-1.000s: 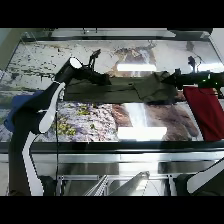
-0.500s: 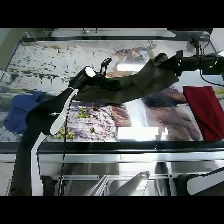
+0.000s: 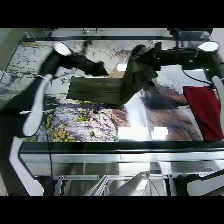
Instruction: Fold the shirts.
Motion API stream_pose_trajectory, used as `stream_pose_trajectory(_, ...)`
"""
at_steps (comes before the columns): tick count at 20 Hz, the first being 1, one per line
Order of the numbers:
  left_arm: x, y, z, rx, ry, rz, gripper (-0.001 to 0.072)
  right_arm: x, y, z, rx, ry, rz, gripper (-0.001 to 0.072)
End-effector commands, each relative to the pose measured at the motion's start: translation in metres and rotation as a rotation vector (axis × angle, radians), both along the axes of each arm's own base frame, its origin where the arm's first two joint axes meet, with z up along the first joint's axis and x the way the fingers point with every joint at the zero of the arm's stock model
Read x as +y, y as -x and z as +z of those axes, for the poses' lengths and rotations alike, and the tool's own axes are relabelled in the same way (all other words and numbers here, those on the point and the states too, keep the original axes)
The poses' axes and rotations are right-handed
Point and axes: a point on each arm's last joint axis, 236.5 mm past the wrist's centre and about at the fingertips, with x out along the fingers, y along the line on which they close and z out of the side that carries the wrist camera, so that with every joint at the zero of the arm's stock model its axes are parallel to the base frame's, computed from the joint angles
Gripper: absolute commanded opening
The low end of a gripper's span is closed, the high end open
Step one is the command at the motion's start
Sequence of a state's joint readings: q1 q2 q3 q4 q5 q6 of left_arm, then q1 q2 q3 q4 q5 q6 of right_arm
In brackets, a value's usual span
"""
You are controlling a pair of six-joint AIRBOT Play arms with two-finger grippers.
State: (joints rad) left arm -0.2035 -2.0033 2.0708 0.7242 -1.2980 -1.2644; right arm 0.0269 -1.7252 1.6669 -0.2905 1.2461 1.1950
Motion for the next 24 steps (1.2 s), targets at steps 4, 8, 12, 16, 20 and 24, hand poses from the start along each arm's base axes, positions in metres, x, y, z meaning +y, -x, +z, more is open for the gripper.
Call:
stream_pose_trajectory(4,0.134,0.031,0.163,-0.186,0.144,0.107,0.0015,0.160,-0.025,-0.048,-0.078,0.031,-0.165,0.0014)
stream_pose_trajectory(8,0.166,0.050,0.149,-0.165,0.123,0.136,0.0016,0.274,-0.023,-0.085,-0.143,-0.056,-0.155,0.0492)
stream_pose_trajectory(12,0.176,0.057,0.119,-0.092,0.144,0.153,0.0016,0.314,-0.020,-0.076,-0.097,-0.251,-0.165,0.0531)
stream_pose_trajectory(16,0.183,0.054,0.125,-0.107,0.217,0.172,0.0016,0.279,-0.017,-0.001,-0.239,-0.353,-0.044,0.0102)
stream_pose_trajectory(20,0.203,0.052,0.124,-0.107,0.215,0.210,0.0016,0.199,-0.030,0.009,-0.237,-0.112,-0.011,0.0013)
stream_pose_trajectory(24,0.212,0.055,0.123,-0.096,0.214,0.213,0.0016,0.095,-0.014,-0.034,-0.051,0.262,0.061,0.0012)
